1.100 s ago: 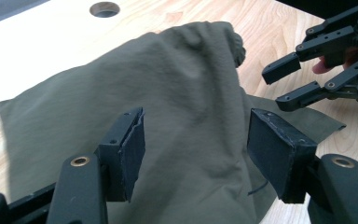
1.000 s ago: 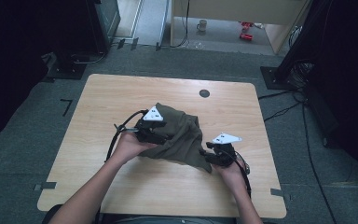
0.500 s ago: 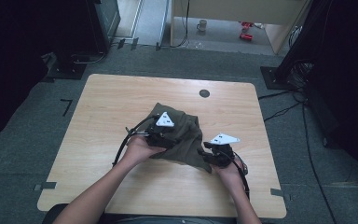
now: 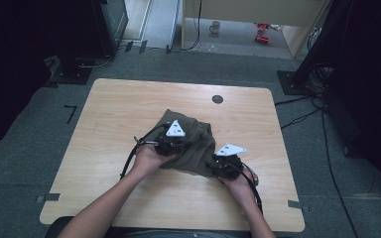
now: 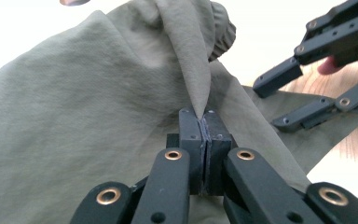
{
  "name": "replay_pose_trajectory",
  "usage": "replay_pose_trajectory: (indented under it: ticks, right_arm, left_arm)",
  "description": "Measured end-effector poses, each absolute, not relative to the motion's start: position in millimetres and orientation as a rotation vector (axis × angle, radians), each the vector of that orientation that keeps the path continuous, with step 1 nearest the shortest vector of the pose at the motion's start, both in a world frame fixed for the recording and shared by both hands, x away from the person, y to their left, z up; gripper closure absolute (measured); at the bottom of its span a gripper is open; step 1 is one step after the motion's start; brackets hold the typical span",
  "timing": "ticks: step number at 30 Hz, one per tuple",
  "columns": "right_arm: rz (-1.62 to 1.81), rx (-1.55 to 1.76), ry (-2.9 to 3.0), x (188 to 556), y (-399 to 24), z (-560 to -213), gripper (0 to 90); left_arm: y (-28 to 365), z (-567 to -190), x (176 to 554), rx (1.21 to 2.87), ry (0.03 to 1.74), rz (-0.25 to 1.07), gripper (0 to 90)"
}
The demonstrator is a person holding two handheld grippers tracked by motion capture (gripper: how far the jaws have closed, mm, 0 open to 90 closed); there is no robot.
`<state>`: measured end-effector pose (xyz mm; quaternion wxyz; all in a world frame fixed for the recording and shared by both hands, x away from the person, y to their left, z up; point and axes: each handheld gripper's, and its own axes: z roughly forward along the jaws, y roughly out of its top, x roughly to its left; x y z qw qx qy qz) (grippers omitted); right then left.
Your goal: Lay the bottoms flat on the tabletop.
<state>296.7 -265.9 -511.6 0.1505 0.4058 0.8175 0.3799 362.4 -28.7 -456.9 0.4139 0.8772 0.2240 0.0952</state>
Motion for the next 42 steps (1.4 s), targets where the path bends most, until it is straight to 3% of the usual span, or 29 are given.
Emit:
replay_pose_trajectory:
  ticks: [20, 42]
  right_arm:
    - [1.091, 1.191, 2.354, 296.9, -267.7, -516.2, 56.9]
    - [1.111, 1.170, 2.323, 291.6, -274.7, -519.7, 59.7]
  left_arm:
    - [15.7, -415.8, 375.9, 2.089, 0.631, 0.254, 90.0]
    - [109.8, -395.5, 415.5, 1.936, 0.858, 0.316, 90.0]
